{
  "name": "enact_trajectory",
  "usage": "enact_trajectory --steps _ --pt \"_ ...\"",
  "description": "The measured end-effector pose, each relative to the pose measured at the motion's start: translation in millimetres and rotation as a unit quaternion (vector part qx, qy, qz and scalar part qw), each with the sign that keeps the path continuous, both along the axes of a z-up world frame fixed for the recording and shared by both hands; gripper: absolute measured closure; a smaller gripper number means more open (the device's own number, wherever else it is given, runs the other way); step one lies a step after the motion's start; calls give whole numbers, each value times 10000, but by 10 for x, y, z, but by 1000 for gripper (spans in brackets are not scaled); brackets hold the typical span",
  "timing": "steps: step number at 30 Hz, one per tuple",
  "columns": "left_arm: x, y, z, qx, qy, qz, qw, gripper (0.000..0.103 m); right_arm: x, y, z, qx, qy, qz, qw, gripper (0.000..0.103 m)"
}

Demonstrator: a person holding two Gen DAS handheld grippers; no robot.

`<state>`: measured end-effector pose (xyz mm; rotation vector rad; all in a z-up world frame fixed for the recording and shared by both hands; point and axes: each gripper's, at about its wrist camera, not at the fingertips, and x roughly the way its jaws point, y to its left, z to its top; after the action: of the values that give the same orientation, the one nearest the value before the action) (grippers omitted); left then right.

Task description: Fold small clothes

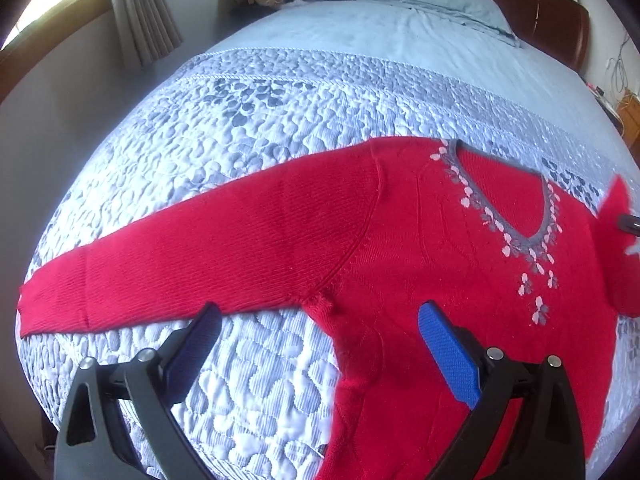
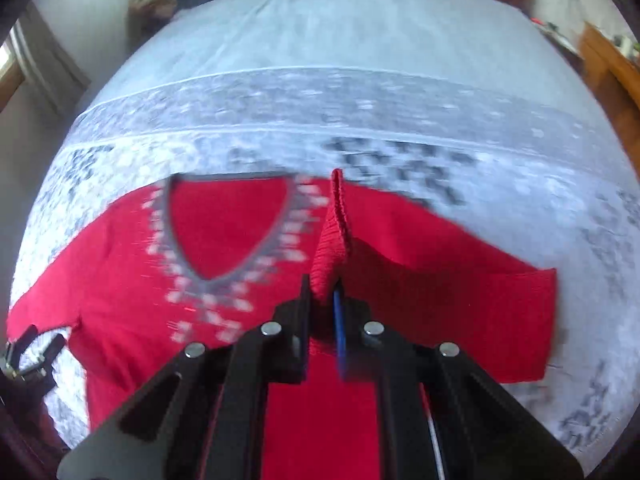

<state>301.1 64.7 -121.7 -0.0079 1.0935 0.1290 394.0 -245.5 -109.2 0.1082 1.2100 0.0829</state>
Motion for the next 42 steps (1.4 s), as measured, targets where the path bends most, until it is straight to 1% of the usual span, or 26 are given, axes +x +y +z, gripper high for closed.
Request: enact_trajectory --steps 2,3,4,5,6,8,11,14,15,17,18,19,20,22,23,25,26,27,29,30,31,32,35,38,40,42 --pt "2 -21 2 34 -29 -59 10000 4 107 313 -144 159 105 184 9996 93" --pt "2 -45 -6 34 -20 -94 9999 4 135 392 -204 165 149 227 9995 90" --pt "2 -56 -10 18 -28 -118 9999 4 153 446 -264 209 205 241 9993 81" --pt "5 -73 -17 2 -27 -155 9999 4 154 446 -325 349 328 267 9985 68" --pt "0 -116 -31 -2 -7 -234 9997 4 117 395 -343 438 346 234 9982 64" --pt "-15 -212 -51 -23 -9 -412 9991 4 11 219 -311 493 229 171 9984 66" --pt "-6 -417 -54 -287 1 -802 9964 5 -187 -181 -311 338 190 20 9992 68" --pt "126 -718 -33 -921 144 -1283 9874 6 -378 -651 -359 264 292 -224 9990 68" --pt "240 -865 -46 -1289 254 -1469 9804 7 -436 -790 -380 250 310 -297 9988 68" --pt "465 -1106 -128 -1711 497 -1683 9695 19 -546 -1077 -419 303 343 -479 9978 68" --pt "661 -1290 -253 -1999 826 -1882 9580 22 -598 -1197 -430 342 341 -545 9973 68" --pt "742 -1392 -334 -2099 1030 -1952 9525 30 -648 -1304 -435 361 324 -602 9970 68" --pt "869 -1509 -463 -2139 1320 -1940 9483 43 -709 -1412 -439 342 289 -650 9969 68" --pt "1028 -1619 -633 -2163 1650 -1796 9454 49 -799 -1562 -452 281 225 -681 9970 67" --pt "1106 -1673 -717 -2209 1768 -1749 9431 49 -856 -1636 -462 258 181 -689 9971 66" --pt "1151 -1722 -748 -2198 1773 -1725 9437 52 -895 -1710 -495 290 144 -687 9971 66" --pt "1164 -1748 -742 -2187 1730 -1730 9446 58 -923 -1743 -513 323 124 -681 9971 66" --pt "1174 -1777 -734 -2143 1704 -1731 9461 61 -941 -1767 -528 334 109 -679 9971 66" --pt "1183 -1797 -733 -1995 1682 -1633 9515 80 -967 -1795 -550 327 76 -675 9972 68" --pt "1186 -1812 -721 -1903 1638 -1585 9549 86 -972 -1797 -555 323 66 -672 9972 68" --pt "1196 -1803 -706 -1835 1590 -1552 9576 96 -983 -1801 -557 324 54 -674 9972 68" --pt "1191 -1808 -670 -1816 1513 -1541 9594 100 -994 -1805 -555 341 43 -683 9971 68" --pt "1166 -1715 -561 -1967 1268 -1419 9618 100 -997 -1825 -509 394 5 -754 9964 68" --pt "1100 -1529 -277 -2204 842 -1327 9627 100 -1011 -1866 -397 463 -109 -824 9955 68" --pt "1051 -1273 -10 -1987 351 -1211 9719 100 -1000 -1894 -330 454 -154 -866 9951 67" --pt "1043 -1014 104 -1795 157 -1109 9774 100 -965 -1914 -291 508 -155 -897 9945 66"
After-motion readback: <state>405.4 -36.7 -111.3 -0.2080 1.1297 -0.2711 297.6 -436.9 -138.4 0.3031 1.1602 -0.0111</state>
